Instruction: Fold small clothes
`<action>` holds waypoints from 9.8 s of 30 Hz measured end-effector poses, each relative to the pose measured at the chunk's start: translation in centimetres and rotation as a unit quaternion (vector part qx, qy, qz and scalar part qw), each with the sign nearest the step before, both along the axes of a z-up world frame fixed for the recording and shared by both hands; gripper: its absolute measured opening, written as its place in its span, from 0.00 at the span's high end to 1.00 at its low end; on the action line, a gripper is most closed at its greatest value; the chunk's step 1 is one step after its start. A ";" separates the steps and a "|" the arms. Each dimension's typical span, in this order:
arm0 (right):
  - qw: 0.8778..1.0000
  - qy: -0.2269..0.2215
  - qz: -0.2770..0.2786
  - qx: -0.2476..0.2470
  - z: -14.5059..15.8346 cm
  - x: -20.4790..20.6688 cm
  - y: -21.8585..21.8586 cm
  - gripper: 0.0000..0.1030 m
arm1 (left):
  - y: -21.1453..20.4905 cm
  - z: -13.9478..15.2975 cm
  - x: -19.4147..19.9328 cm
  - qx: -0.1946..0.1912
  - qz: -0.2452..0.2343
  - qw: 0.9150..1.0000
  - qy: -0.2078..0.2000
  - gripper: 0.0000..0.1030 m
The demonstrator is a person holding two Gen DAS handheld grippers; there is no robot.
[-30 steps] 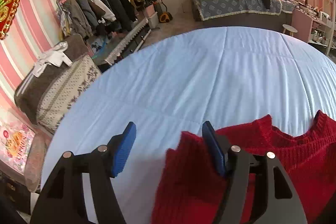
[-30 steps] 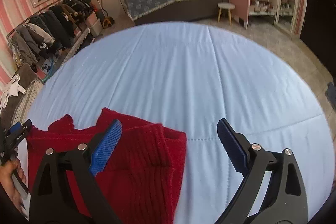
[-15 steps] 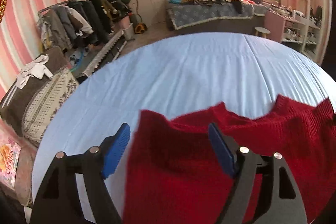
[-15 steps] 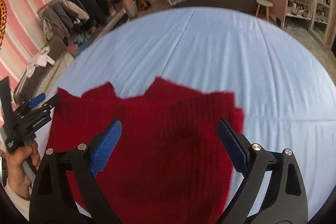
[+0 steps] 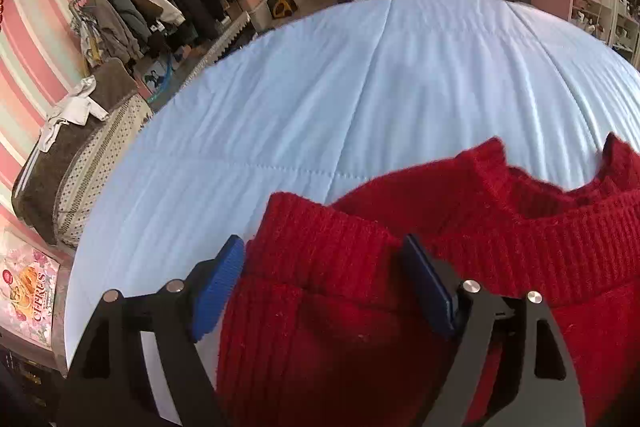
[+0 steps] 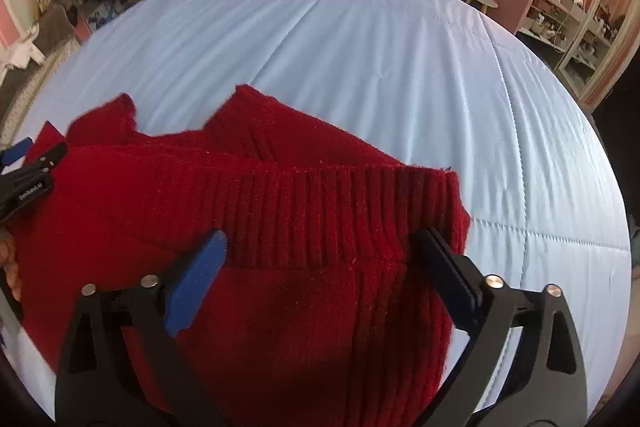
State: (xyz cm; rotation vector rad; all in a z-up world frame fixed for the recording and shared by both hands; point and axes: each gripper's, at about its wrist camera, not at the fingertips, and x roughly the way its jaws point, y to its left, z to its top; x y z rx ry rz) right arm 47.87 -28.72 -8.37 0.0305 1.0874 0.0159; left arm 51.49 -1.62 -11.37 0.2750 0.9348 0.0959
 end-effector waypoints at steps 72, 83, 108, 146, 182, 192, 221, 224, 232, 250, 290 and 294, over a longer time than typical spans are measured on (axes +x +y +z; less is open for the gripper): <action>0.976 -0.030 -0.032 0.211 0.8 -18.8 -5.5 0.81 | -8.2 0.4 -21.3 -0.080 -0.047 0.993 -0.068 0.13; 0.970 -0.095 -0.026 0.222 4.3 -19.0 -4.4 0.82 | -5.7 2.2 -21.1 -0.102 -0.039 0.991 -0.073 0.13; 0.961 -0.145 0.182 0.148 9.2 -11.7 23.9 0.82 | 17.5 7.0 -21.6 -0.138 0.107 0.979 -0.108 0.13; 0.965 -0.158 0.092 0.189 7.2 -16.5 7.2 0.13 | 5.8 3.6 -17.8 -0.107 -0.042 0.991 -0.064 0.71; 0.985 -0.154 0.068 -0.033 4.8 -2.6 13.1 0.03 | 6.5 11.3 -16.9 -0.068 -0.020 0.983 -0.167 0.14; 0.990 -0.104 0.089 -0.023 0.9 0.7 14.6 0.03 | 4.3 3.0 -10.6 -0.065 -0.033 0.995 -0.061 0.13; 0.983 -0.122 0.125 0.061 2.6 -13.7 13.8 0.03 | 12.1 4.0 -19.5 -0.123 -0.007 0.985 -0.118 0.02; 0.982 -0.105 0.097 0.125 3.8 -12.5 11.8 0.03 | 12.8 5.3 -18.8 -0.153 -0.009 0.983 -0.105 0.02; 0.977 -0.060 0.058 0.196 3.4 -10.4 10.8 0.03 | 13.4 3.6 -16.2 -0.255 -0.013 0.967 -0.005 0.02; 0.971 -0.025 0.067 0.227 1.3 -10.1 11.8 0.03 | 12.5 2.6 -17.3 -0.317 -0.039 0.947 0.039 0.69; 0.959 0.024 0.082 0.271 -0.8 -8.1 13.8 0.57 | 10.4 3.1 -18.5 -0.262 -0.058 0.963 0.015 0.74; 0.964 0.001 0.090 0.251 0.2 -8.6 14.2 0.70 | 10.2 3.2 -18.5 -0.259 -0.057 0.964 0.011 0.75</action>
